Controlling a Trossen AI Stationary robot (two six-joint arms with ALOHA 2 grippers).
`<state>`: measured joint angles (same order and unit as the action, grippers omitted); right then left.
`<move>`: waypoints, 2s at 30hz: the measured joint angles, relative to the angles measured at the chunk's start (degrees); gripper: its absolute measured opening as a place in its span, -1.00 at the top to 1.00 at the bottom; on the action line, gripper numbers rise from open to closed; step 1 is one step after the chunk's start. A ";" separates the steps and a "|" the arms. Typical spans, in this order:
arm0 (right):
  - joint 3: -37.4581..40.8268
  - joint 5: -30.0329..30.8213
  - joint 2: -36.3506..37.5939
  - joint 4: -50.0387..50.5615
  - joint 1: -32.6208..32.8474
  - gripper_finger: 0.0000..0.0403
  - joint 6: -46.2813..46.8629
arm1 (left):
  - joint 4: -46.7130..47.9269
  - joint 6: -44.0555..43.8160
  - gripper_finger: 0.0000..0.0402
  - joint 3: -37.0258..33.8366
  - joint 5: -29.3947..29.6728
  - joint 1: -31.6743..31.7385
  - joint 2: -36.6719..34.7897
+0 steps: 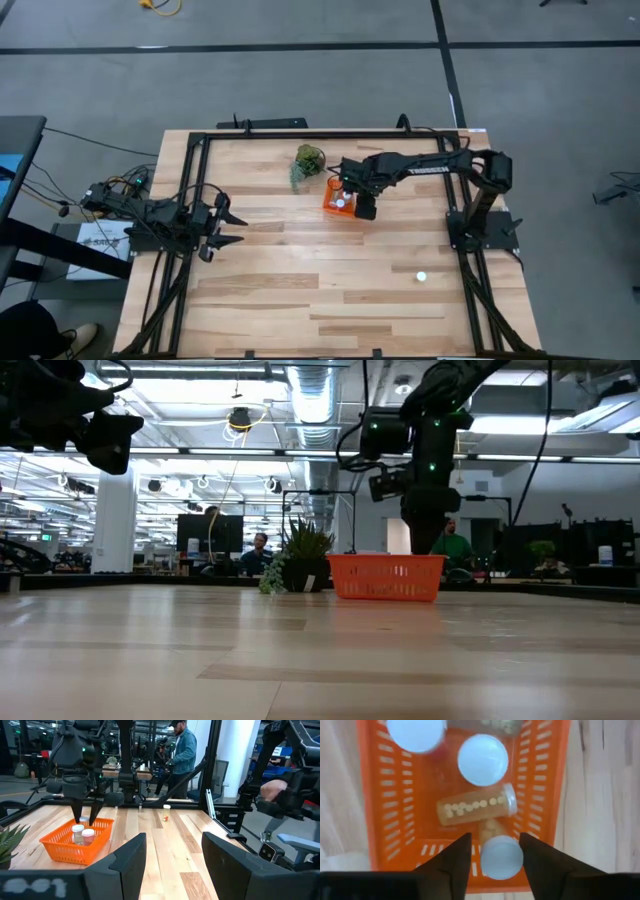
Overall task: Pick and place pill bottles into a basket
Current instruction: Put the yellow pill bottle into the orange basket
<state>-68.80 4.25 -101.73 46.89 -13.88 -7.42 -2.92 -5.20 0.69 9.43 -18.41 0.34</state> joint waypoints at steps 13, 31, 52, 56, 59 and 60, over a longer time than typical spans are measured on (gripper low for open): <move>-5.55 -2.96 14.87 10.32 10.59 -0.27 11.76 | 0.00 0.00 0.10 0.00 0.00 0.02 0.00; -4.52 10.90 19.25 29.79 52.14 -0.27 69.78 | 0.00 0.00 0.10 0.00 0.00 0.00 0.00; -4.50 3.28 13.88 31.92 60.84 -0.27 95.38 | 0.00 0.00 0.10 0.00 0.00 0.02 0.00; -3.54 3.07 13.90 31.83 60.77 -0.27 98.04 | 0.00 0.00 0.10 0.00 0.00 0.02 0.00; -0.03 0.92 13.88 29.51 60.73 -0.27 98.90 | 0.00 0.00 0.10 0.00 0.00 0.01 0.00; 1.20 0.28 13.88 28.10 60.71 -0.27 98.69 | 0.00 0.00 0.10 0.00 0.00 0.02 0.00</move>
<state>-67.60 4.53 -87.85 74.99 46.84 91.27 -2.92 -5.19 0.69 9.43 -18.39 0.34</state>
